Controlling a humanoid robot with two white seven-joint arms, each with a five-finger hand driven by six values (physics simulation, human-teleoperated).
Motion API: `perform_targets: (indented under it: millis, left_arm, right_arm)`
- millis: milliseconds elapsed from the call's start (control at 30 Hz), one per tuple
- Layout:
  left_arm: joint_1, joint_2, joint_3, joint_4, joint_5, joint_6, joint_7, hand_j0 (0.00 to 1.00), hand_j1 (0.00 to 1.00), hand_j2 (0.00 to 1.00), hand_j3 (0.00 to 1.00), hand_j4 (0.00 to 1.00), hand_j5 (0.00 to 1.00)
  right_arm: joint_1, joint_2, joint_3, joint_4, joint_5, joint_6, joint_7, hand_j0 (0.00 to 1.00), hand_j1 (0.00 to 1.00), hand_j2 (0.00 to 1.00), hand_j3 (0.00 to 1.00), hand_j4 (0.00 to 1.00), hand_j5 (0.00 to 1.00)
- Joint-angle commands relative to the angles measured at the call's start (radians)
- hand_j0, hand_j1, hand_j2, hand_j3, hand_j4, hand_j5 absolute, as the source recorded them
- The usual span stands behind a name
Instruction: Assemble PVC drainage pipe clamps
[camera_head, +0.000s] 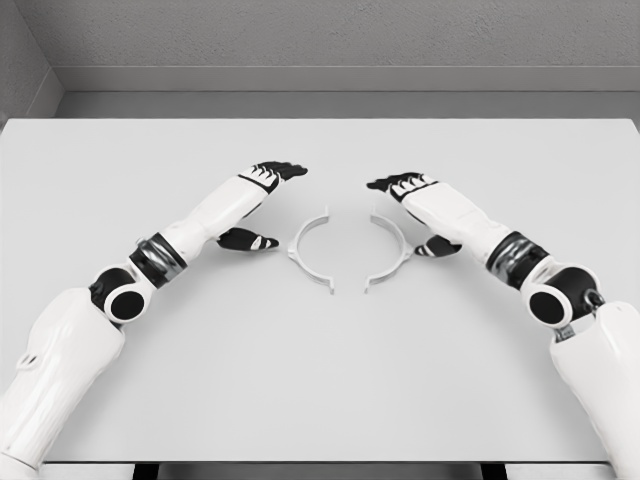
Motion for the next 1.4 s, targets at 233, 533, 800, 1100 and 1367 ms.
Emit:
perform_targets:
  millis: [233,533,800,1100,1367]
  left_arm:
    - [-0.002,-0.006,-0.007,0.021,0.005,0.0,0.001,1.0,1.0,1.0,1.0,1.0,1.0]
    - [0.005,-0.027,-0.01,0.018,-0.011,0.0,0.001,1.0,1.0,1.0,1.0,1.0,1.0]
    - [0.003,-0.049,-0.011,0.018,-0.012,0.0,0.001,1.0,1.0,1.0,1.0,1.0,1.0]
    - [0.005,-0.061,-0.01,0.018,-0.032,0.0,0.001,1.0,1.0,1.0,1.0,1.0,1.0]
    - [0.005,-0.072,-0.01,0.016,-0.034,0.0,0.001,1.0,1.0,1.0,1.0,1.0,1.0]
  right_arm:
    - [0.114,-0.036,-0.272,-0.193,-0.021,-0.039,0.002,1.0,1.0,1.0,1.0,1.0,1.0]
    - [0.212,-0.033,-0.458,-0.208,-0.079,-0.218,0.005,1.0,1.0,1.0,1.0,1.0,1.0]
    - [0.23,-0.033,-0.457,-0.208,-0.084,-0.236,0.003,1.0,1.0,1.0,1.0,1.0,1.0]
    - [0.226,-0.033,-0.447,-0.21,-0.084,-0.236,0.002,1.0,1.0,1.0,1.0,1.0,1.0]
    - [0.226,-0.033,-0.447,-0.211,-0.084,-0.236,0.002,1.0,1.0,1.0,1.0,1.0,1.0]
